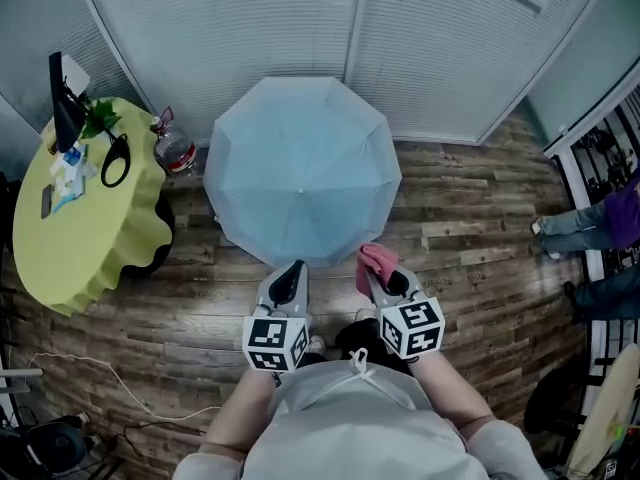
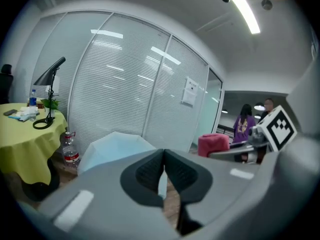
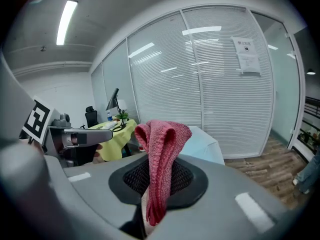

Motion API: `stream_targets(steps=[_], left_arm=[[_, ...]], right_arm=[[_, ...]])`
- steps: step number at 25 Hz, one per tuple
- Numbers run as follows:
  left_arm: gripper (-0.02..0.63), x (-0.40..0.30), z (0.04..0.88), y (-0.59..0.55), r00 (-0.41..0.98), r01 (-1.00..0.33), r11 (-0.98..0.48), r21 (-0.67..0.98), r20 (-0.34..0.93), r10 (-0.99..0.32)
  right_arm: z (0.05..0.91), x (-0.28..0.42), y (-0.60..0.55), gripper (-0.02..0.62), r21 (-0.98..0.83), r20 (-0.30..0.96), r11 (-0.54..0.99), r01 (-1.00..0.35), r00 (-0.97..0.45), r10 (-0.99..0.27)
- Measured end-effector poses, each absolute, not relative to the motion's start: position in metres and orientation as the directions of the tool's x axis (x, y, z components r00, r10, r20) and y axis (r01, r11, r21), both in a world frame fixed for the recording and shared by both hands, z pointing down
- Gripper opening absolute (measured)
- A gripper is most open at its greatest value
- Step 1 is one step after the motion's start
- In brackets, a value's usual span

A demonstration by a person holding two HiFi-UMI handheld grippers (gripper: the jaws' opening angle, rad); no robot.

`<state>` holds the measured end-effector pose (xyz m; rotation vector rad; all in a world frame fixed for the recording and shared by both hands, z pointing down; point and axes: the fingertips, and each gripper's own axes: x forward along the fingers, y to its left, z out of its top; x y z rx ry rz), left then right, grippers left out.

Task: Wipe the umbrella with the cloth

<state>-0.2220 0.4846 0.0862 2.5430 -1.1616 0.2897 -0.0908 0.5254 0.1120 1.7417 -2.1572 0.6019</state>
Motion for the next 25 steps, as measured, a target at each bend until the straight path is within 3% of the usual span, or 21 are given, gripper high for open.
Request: stream_targets(steps=[12, 25], left_arm=[[0.008, -0.164, 0.116, 0.334, 0.459, -0.889, -0.416, 0.193, 0.365, -0.810], [0.008, -0.086, 0.189, 0.160, 0.235, -0.956, -0.108, 0.272, 0.494, -0.837]], right_arm=[[0.145, -0.032, 0.331, 0.055, -0.167, 0.519, 0.406, -0.899, -0.430, -0.739], [0.225, 0.044, 0.136, 0.055, -0.233, 0.661, 0.614, -0.754, -0.586, -0.468]])
